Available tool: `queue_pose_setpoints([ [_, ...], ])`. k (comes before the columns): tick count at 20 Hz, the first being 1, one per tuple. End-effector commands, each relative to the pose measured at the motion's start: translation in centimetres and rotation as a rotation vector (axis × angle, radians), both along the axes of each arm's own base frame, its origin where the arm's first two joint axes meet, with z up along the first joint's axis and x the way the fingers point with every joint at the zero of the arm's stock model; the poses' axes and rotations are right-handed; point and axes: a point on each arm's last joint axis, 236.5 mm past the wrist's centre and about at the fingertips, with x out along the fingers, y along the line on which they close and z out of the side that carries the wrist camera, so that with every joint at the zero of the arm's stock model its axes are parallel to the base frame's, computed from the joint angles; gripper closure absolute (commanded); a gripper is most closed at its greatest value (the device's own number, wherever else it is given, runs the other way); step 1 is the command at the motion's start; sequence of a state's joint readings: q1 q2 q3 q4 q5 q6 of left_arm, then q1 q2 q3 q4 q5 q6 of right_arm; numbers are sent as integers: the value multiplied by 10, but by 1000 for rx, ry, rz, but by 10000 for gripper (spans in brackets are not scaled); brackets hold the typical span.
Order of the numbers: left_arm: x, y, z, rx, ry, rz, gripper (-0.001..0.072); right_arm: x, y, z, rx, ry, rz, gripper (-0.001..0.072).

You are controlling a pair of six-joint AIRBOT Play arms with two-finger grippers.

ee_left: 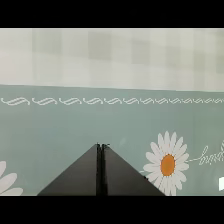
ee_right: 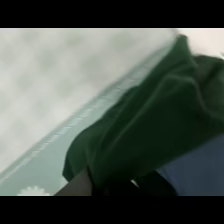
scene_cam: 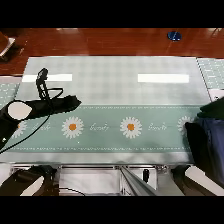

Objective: Fold the shirts.

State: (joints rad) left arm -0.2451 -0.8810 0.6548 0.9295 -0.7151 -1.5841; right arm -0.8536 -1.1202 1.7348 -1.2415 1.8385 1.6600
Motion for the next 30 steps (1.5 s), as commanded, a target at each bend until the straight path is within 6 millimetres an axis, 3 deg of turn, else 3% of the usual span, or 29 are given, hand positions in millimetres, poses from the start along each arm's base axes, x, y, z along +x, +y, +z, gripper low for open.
queue_pose_setpoints([
  [1, 2, 0, 1, 0, -7, 4, 693, -84, -22, -29, -101, 216, -215, 692],
  [4, 4, 1, 2, -1, -16, 11, 693, -156, -27, -61, -164, 436, -351, 692],
  [7, 6, 2, 3, 0, -25, 17, 693, -188, -3, -99, -112, 530, -370, 692],
  [8, 8, 1, 3, -2, -31, 21, 693, -199, 6, -115, -88, 577, -367, 575],
  [9, 10, 0, 3, -2, -38, 22, 693, -202, 13, -130, -48, 608, -354, 289],
  [11, 13, -5, 2, -2, -49, 21, 693, -203, 16, -142, -15, 637, -338, 297],
  [13, 16, -8, 1, 8, -68, 10, 693, -205, 2, -134, -52, 655, -364, 298],
  [14, 20, -7, 4, 21, -100, -1, 693, -194, -7, -126, -69, 613, -370, 301],
  [16, 35, -2, 26, 39, -182, -6, 693, -146, -28, -102, -91, 425, -365, 312],
  [17, 46, 2, 47, 41, -234, -1, 693, -107, -34, -85, -76, 281, -339, 382],
  [18, 57, 6, 71, 40, -289, 8, 693, -64, -30, -67, -43, 133, -271, 501],
  [19, 67, 11, 97, 37, -339, 15, 693, -14, -15, -46, 1, -24, -144, 664],
  [21, 82, 10, 151, 50, -434, -25, 693, 77, 40, -8, 76, -276, 118, 693],
  [22, 87, 5, 172, 54, -462, -58, 693, 111, 75, 3, 82, -349, 247, 693],
  [23, 89, -4, 189, 51, -470, -101, 693, 138, 118, 6, 66, -383, 381, 693],
  [24, 89, -12, 197, 67, -468, -146, 693, 153, 158, -4, 34, -369, 506, 693],
  [25, 92, -16, 186, 121, -459, -181, 693, 163, 197, -26, -45, -312, 639, 693],
  [26, 96, -15, 157, 173, -395, -189, 694, 170, 220, -54, -152, -233, 732, 693],
  [29, 85, 4, 50, 321, -123, -192, 694, 166, 249, -157, -404, 64, 881, 695],
  [30, 82, 17, 28, 373, -72, -180, 694, 162, 256, -183, -404, 129, 914, 695],
])
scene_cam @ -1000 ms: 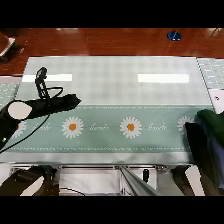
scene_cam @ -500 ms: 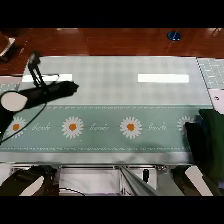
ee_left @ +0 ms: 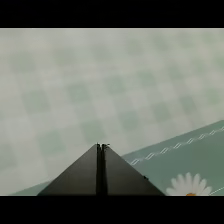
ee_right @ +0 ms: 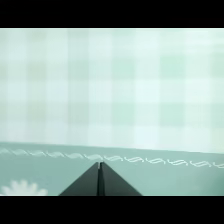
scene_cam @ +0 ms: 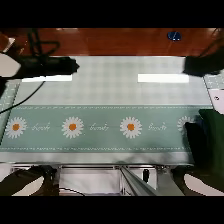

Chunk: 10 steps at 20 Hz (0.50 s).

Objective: Fold the shirts.

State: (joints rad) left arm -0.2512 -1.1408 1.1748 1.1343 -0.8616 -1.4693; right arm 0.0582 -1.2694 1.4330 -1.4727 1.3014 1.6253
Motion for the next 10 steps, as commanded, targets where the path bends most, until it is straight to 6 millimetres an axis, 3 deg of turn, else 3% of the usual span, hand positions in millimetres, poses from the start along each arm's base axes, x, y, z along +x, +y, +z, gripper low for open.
queue_pose_setpoints([
  [1, -10, 37, -79, 209, 173, 61, 693, 1, 42, -78, -233, 111, 160, 695],
  [3, -11, 44, -84, 206, 195, 87, 693, 3, 48, -91, -205, 133, 141, 695],
  [6, -12, 44, -84, 208, 197, 85, 693, 16, 73, -83, -88, 68, 122, 694],
  [10, -10, 43, -83, 203, 189, 88, 693, 15, 76, -81, -74, 64, 121, 694],
])
